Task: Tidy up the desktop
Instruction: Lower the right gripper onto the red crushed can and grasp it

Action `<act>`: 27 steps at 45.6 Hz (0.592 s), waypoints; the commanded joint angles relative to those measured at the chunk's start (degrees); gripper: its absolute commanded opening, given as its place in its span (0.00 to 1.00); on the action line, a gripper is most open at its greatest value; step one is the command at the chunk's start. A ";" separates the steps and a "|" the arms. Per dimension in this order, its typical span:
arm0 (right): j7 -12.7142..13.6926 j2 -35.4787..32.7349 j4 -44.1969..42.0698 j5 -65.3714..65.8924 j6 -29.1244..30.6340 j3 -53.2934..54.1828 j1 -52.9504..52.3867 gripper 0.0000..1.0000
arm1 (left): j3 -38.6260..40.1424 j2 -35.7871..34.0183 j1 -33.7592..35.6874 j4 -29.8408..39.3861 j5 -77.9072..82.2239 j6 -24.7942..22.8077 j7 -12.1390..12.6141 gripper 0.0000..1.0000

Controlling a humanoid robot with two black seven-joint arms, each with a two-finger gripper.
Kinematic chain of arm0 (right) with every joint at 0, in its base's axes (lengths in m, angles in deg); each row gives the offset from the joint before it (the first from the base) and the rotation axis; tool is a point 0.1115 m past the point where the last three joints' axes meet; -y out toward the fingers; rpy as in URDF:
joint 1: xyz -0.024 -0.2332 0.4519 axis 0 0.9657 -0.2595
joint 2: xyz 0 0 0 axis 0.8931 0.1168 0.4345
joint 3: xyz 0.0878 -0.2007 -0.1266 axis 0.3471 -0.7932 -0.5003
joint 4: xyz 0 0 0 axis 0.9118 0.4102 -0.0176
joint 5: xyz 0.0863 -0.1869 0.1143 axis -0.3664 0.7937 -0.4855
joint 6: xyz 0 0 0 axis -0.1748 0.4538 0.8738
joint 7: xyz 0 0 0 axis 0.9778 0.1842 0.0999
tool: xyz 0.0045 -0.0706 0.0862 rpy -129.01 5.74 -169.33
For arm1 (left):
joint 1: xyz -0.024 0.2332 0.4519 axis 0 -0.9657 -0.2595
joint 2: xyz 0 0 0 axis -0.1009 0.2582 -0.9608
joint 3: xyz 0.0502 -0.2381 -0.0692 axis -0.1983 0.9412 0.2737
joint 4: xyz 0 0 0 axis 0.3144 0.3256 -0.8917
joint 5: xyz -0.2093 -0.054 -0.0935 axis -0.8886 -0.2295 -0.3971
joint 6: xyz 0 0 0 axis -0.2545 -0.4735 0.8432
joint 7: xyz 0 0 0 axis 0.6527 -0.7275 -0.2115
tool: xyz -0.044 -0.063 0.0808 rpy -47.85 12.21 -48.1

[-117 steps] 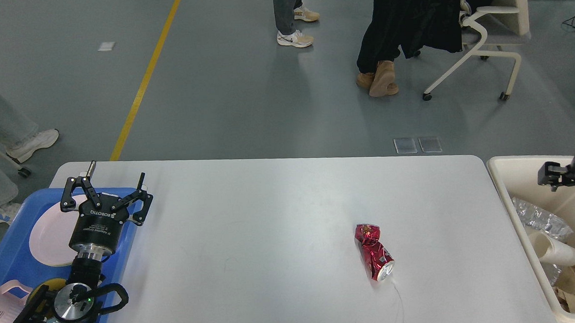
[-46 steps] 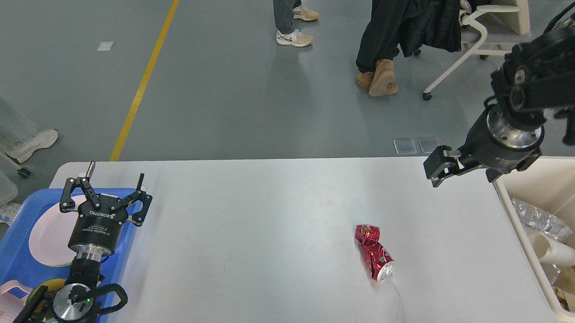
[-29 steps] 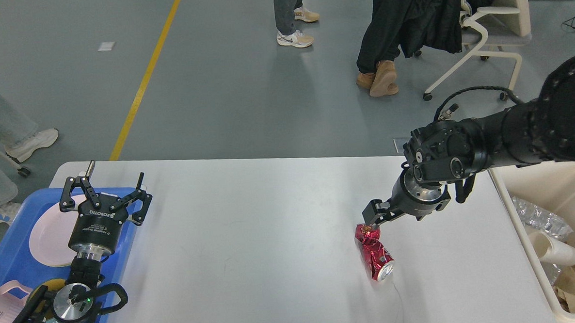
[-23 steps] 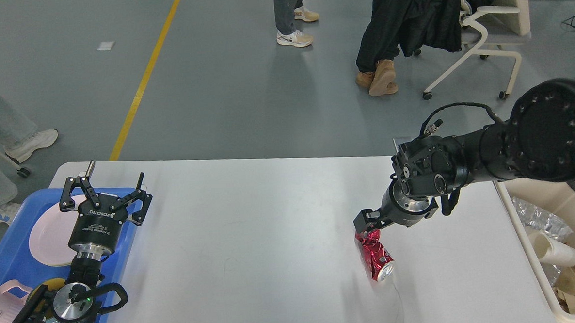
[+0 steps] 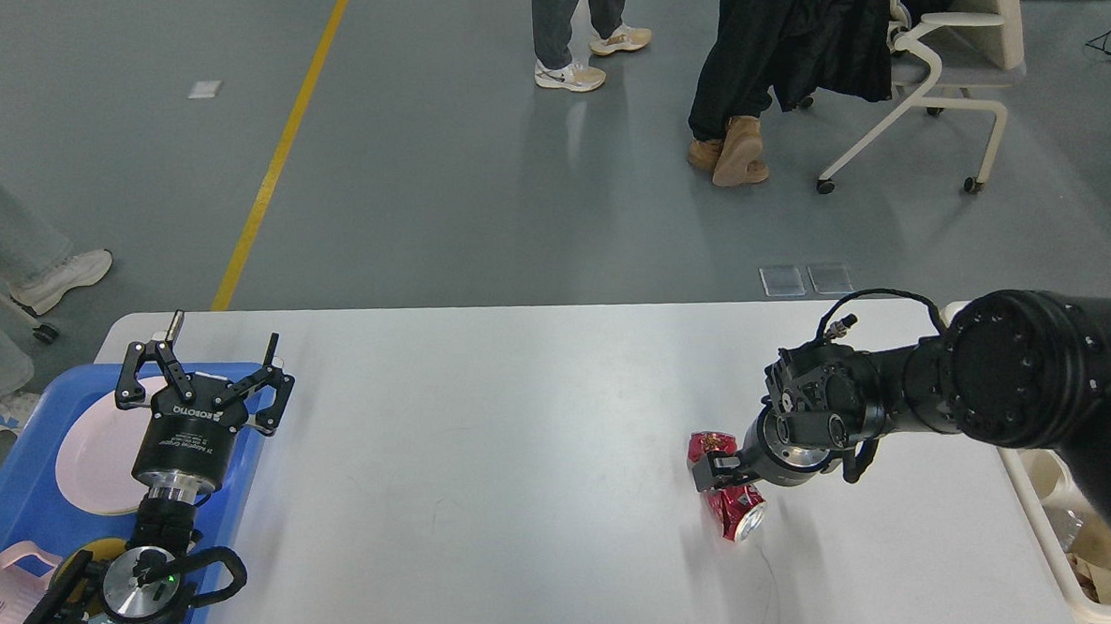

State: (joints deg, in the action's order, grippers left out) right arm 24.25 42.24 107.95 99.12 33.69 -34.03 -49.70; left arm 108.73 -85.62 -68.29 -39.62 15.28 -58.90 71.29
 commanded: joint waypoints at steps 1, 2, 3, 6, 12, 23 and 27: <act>0.01 0.17 -0.97 -0.28 -0.04 1.33 0.50 1.00 | 0.00 0.00 -0.01 0.00 0.00 0.06 0.00 0.96; 0.01 0.17 -1.06 -0.28 -0.04 1.77 0.50 1.00 | 0.00 0.00 -0.01 0.00 0.00 -0.03 0.00 0.96; 0.10 0.17 -1.06 -0.28 -0.13 2.12 0.50 1.00 | 0.00 0.00 -0.01 0.00 0.00 0.06 0.00 0.96; 0.88 0.17 -1.41 -0.19 -0.13 2.65 0.50 1.00 | 0.00 0.00 -0.01 0.00 0.00 -0.03 0.00 0.96; 1.85 0.43 -2.99 -0.19 -0.13 3.09 1.55 0.99 | 0.00 0.00 -0.01 0.00 0.00 0.06 0.00 0.96; 5.28 1.31 -4.14 -0.02 -0.13 3.79 2.78 0.83 | 0.00 0.00 -0.01 0.00 0.00 -0.03 0.00 0.96; 6.95 1.40 -4.14 -0.02 -0.13 5.19 2.96 0.67 | 0.00 0.00 -0.01 0.00 0.00 -0.03 0.00 0.96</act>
State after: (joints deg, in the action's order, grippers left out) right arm 29.10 43.41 103.84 99.06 33.48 -30.32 -46.96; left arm 108.73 -85.62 -68.30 -39.62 15.28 -58.88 71.29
